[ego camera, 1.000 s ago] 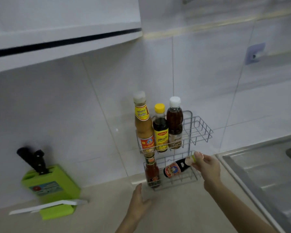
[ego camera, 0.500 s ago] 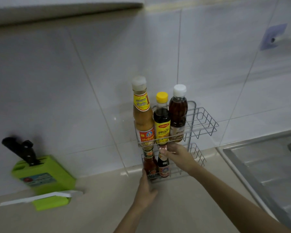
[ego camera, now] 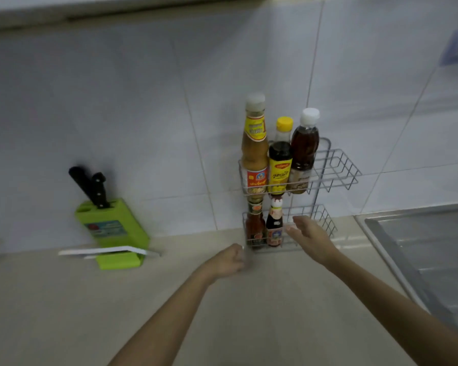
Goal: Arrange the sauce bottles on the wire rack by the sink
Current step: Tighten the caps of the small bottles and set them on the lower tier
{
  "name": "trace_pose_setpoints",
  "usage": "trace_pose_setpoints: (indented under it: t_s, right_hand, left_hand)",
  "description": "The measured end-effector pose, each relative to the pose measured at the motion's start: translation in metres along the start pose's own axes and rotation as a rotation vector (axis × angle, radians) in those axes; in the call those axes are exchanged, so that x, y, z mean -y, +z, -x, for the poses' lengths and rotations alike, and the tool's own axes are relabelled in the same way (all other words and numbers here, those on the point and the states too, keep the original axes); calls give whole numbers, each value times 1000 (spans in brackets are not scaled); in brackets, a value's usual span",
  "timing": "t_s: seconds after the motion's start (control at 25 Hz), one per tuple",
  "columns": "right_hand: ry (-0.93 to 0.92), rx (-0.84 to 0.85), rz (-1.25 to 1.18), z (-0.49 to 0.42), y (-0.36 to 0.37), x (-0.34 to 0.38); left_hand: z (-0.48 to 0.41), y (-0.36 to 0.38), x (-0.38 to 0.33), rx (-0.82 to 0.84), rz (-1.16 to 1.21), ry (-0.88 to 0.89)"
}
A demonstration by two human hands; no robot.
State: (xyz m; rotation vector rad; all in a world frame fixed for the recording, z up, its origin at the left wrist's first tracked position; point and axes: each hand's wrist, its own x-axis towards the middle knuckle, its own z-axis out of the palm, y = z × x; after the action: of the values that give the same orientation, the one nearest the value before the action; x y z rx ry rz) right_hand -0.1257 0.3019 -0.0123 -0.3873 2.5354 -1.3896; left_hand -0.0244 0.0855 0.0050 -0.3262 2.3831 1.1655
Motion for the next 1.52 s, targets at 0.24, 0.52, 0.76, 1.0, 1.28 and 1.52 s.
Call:
trace_pose_setpoints:
  t_s: [0.24,0.52,0.76,1.0,1.28,1.52]
  right_hand:
    - [-217,414,267,111,28,22]
    - [-652,604,583,218,79,105]
    - [-911,419,914,250,112,106]
    - [-930,485,953,248,110,111]
    - [-1133,460,964,239,105,88]
    - [-1152,574,909,234,97,94]
  left_hand:
    - [90,-7,82,111,-242,-43]
    - [193,47,151,229,-399,-71]
    - [226,115,141,-152,-136,75]
    - [217,135,136,-332,-102,128]
    - [212,135,141,-317,-90,157]
    - [210,137,141,-313,-93,174]
